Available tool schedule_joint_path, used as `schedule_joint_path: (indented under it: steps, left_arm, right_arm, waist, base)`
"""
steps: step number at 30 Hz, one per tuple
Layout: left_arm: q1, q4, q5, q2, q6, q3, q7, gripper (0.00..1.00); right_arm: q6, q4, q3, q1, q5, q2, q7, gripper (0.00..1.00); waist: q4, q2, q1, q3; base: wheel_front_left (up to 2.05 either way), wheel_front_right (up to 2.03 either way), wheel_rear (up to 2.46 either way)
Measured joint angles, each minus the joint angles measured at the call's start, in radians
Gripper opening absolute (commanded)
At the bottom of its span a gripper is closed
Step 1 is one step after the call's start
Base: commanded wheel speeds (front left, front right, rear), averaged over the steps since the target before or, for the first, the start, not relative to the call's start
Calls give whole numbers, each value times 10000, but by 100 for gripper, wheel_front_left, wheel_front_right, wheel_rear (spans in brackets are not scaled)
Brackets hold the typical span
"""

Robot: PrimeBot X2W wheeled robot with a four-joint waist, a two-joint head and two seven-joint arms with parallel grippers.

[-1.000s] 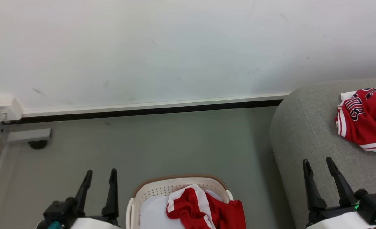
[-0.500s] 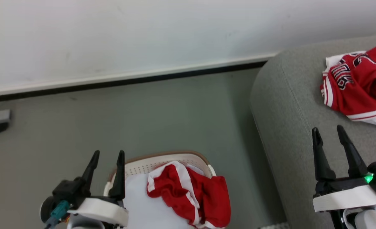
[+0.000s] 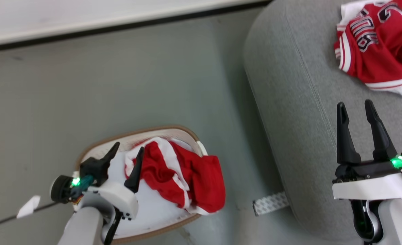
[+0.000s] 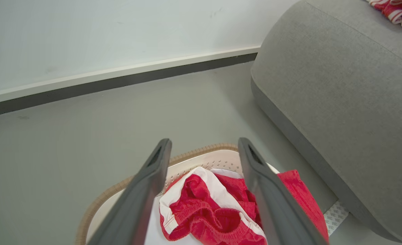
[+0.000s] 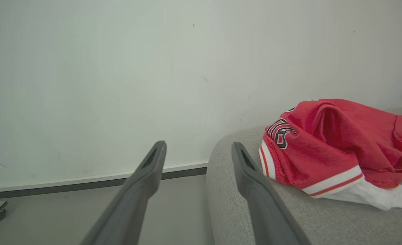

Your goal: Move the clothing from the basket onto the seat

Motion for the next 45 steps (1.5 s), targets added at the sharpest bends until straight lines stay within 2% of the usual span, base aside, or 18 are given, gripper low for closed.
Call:
schedule_joint_path:
  steps: [7,10,11,19,24,29,34,38,39,40,41,45]
  left_arm:
    - [-1612,2447,-182,58,-52,-1103,895,100]
    - [-2050,3087,-290,136,-52,-1413,1162,100]
    - [-2498,3662,-451,280,-52,-1605,1356,100]
    - [-4008,5392,-556,947,-52,-1739,2000,100]
    - [-4688,6084,-552,1290,81,-1795,2533,100]
    - [-4963,6368,-449,1342,123,-2027,3081,100]
    - [-5101,6583,-178,1423,412,-2328,4217,100]
    - [-5134,6633,-121,1430,568,-2456,4477,100]
    - [-5137,6640,-121,1427,573,-2466,4485,64]
    - [-5137,6644,-121,1421,571,-2489,4527,8]
    - [-5137,6648,-128,1413,568,-2497,4556,0]
    - [-5120,6681,-213,1417,504,-2499,4393,0]
  right_arm:
    - [0,-173,107,-454,100,224,0,100]
    - [0,-222,159,-569,127,259,0,100]
    - [0,-291,209,-672,180,290,0,100]
    - [0,-675,546,-1016,629,349,0,100]
    - [0,-890,771,-1159,1106,353,0,100]
    - [0,-1001,788,-1156,1237,355,0,100]
    - [0,-1151,786,-1105,1312,357,0,100]
    - [0,-1206,765,-1053,1310,360,0,100]
    - [0,-1212,746,-1053,1308,360,0,100]
    - [0,-1214,734,-1053,1304,360,0,100]
    - [0,-1214,721,-1054,1292,360,0,100]
    - [0,-1175,729,-1099,1277,360,0,100]
  waist:
    - [-533,0,-1,1069]
    - [-683,0,-1,1370]
    - [-829,0,-1,1664]
    - [-1453,0,-2,2843]
    - [-1851,0,-2,3503]
    - [-2060,0,-2,3899]
    - [-2088,0,-3,4131]
    - [-2050,0,-3,4224]
    - [-2041,-1,-3,4236]
    - [-2035,0,-3,4240]
    - [-2032,-1,-4,4241]
    - [-2049,0,-3,4169]
  base:
    - [0,0,0]
    - [0,0,0]
    - [0,0,0]
    - [0,0,0]
    - [0,0,0]
    - [0,0,0]
    - [0,0,0]
    - [0,0,0]
    - [0,0,0]
    - [0,0,0]
    - [0,0,0]
    - [0,0,0]
